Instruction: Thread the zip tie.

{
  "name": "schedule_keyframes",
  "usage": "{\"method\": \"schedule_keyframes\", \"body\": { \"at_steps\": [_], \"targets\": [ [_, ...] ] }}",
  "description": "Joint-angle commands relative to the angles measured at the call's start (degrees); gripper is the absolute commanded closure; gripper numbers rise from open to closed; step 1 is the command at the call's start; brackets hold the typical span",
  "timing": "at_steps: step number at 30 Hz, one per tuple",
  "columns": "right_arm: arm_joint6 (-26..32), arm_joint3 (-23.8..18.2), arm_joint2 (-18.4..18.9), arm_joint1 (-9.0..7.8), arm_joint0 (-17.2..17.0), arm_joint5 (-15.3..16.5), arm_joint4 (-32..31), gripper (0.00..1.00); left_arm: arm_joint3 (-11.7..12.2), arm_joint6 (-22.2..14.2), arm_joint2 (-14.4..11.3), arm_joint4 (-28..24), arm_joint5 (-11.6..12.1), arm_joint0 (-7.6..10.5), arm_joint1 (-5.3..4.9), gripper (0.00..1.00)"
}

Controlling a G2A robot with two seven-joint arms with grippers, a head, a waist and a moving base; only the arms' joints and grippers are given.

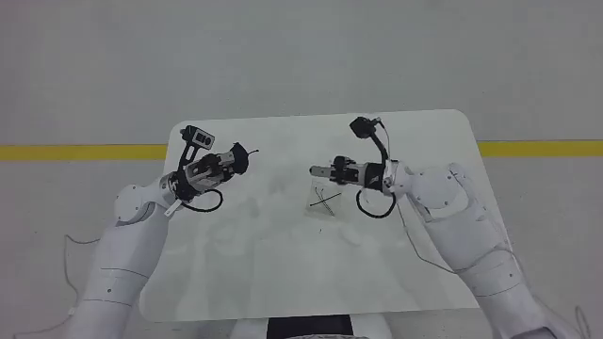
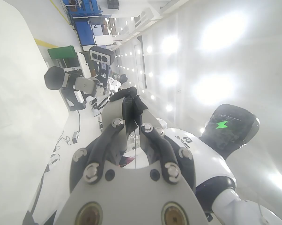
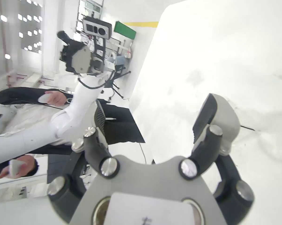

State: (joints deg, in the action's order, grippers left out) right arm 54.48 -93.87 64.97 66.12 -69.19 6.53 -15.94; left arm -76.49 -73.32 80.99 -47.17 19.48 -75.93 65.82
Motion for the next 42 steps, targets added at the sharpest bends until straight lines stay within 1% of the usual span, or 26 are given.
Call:
{"method": "schedule_keyframes", "body": {
  "at_steps": [1, 4, 7, 9, 11, 13, 22, 23, 25, 26, 28, 30, 32, 40, 42],
  "targets": [
    [1.27, -0.58, -1.38, -0.11, 1.54, -1.03, -7.63, 0.00, 0.00, 0.00, 0.00, 0.00, 0.00, 0.00, 0.00, 1.00],
    [3.37, -0.77, -4.40, -0.10, 4.69, -2.10, -17.29, 0.00, 0.00, 0.00, 0.00, 0.00, 0.00, 0.00, 0.00, 1.00],
    [6.11, -0.19, -8.34, 0.27, 7.61, -3.48, -24.56, 0.00, 0.00, 0.00, 0.00, 0.00, 0.00, 0.00, 0.00, 1.00],
    [8.61, 1.10, -11.04, 0.74, 9.30, -5.82, -27.41, 0.00, 0.00, 0.00, 0.00, 0.00, 0.00, 0.00, 0.00, 1.00],
    [10.38, 2.28, -13.15, 1.23, 10.27, -8.16, -28.52, 0.00, 0.00, 0.00, 0.00, 0.00, 0.00, 0.00, 0.00, 1.00],
    [10.38, 2.51, -14.22, 1.75, 10.70, -10.45, -27.31, 0.00, 0.00, 0.00, 0.00, 0.00, 0.00, 0.00, 0.00, 1.00],
    [10.13, 2.52, -14.29, 1.76, 10.56, -10.28, -27.27, 0.00, 0.00, 0.00, 0.00, 0.00, 0.00, 0.00, 0.00, 1.00],
    [10.43, 2.59, -15.02, 1.81, 10.28, -9.34, -27.53, 0.00, 0.00, 0.00, 0.00, 0.00, 0.00, 0.00, 0.00, 1.00],
    [11.79, 2.84, -15.94, 2.09, 10.61, -9.66, -26.72, 0.00, 0.00, 0.00, 0.00, 0.00, 0.00, 0.00, 0.00, 1.00],
    [12.93, 3.35, -16.76, 2.35, 10.79, -9.25, -25.24, 0.00, 0.00, 0.00, 0.00, 0.00, 0.00, 0.00, 0.00, 1.00],
    [14.39, 4.53, -17.85, 2.76, 11.52, -10.60, -24.44, 0.00, 0.00, 0.00, 0.00, 0.00, 0.00, 0.00, 0.00, 1.00],
    [14.84, 5.24, -18.78, 3.30, 12.03, -11.32, -21.95, 0.00, 0.00, 0.00, 0.00, 0.00, 0.00, 0.00, 0.00, 1.00],
    [14.73, 5.61, -19.29, 3.59, 12.40, -11.37, -21.01, 0.00, 0.00, 0.00, 0.00, 0.00, 0.00, 0.00, 0.00, 1.00],
    [14.73, 5.61, -19.29, 3.59, 12.40, -11.37, -21.01, 0.00, 0.00, 0.00, 0.00, 0.00, 0.00, 0.00, 0.00, 1.00],
    [12.77, 5.74, -19.64, 3.66, 11.61, -10.76, -21.05, 0.00, 0.00, 0.00, 0.00, 0.00, 0.00, 0.00, 0.00, 1.00]
  ]
}}
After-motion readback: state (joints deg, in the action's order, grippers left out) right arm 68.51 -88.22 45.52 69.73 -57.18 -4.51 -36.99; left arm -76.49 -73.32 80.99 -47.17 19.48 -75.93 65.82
